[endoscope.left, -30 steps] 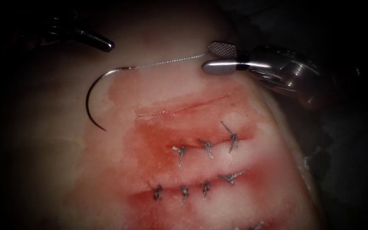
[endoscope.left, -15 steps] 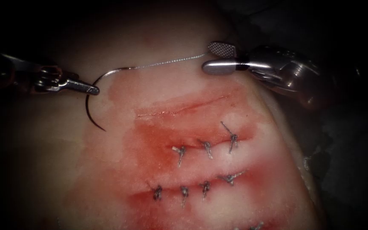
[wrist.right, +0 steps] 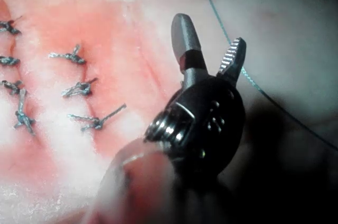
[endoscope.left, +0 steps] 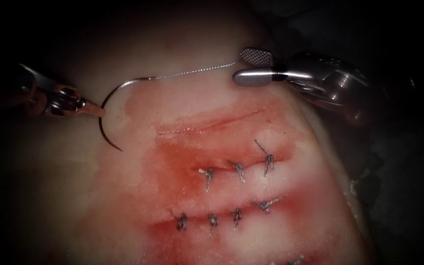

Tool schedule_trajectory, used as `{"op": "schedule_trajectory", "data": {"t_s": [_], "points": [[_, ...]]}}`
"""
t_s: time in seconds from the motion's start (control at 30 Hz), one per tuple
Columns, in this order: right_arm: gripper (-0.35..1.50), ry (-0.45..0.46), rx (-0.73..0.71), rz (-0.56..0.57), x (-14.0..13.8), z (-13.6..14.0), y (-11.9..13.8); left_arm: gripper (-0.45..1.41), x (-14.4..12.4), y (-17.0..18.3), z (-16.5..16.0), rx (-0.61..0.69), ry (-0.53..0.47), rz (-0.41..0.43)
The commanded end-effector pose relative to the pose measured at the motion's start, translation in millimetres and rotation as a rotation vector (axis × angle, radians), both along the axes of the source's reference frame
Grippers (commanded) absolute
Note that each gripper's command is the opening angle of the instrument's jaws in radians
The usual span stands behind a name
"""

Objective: Wound Closure
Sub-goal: Pick up the needle using the left gripper, then pass the needle to the right gripper

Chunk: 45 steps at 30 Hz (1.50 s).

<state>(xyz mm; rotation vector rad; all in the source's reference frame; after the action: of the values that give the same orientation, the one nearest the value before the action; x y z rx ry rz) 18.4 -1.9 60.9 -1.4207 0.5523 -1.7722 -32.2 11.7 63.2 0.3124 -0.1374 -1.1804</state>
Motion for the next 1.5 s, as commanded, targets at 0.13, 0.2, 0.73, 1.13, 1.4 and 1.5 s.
{"op": "schedule_trajectory", "data": {"t_s": [0.13,0.2,0.73,1.13,1.4,1.5], "points": [[1.11,0.003,0.000,0.000,0.7,0.5,-0.2,0.57,-0.5,0.5,0.4,-0.016,0.000,-0.005],[1.11,0.003,0.000,0.000,0.7,0.5,-0.2,0.72,-0.3,0.4,0.7,-0.030,0.004,-0.006],[1.11,0.003,0.000,0.000,0.7,0.5,-0.2,-0.15,-0.7,-0.3,6.0,-0.022,0.033,-0.164],[1.17,0.005,0.000,-0.008,0.8,0.3,-0.4,-0.45,-2.1,2.2,1.9,0.002,0.012,-0.328],[1.17,0.124,-0.195,0.014,4.4,-4.0,-0.6,-0.45,-2.7,1.4,2.5,0.093,-0.083,-0.654],[1.30,0.300,-0.164,0.013,5.9,-8.3,-1.0,-0.45,-3.3,1.0,3.7,0.214,-0.137,-0.695]]}}
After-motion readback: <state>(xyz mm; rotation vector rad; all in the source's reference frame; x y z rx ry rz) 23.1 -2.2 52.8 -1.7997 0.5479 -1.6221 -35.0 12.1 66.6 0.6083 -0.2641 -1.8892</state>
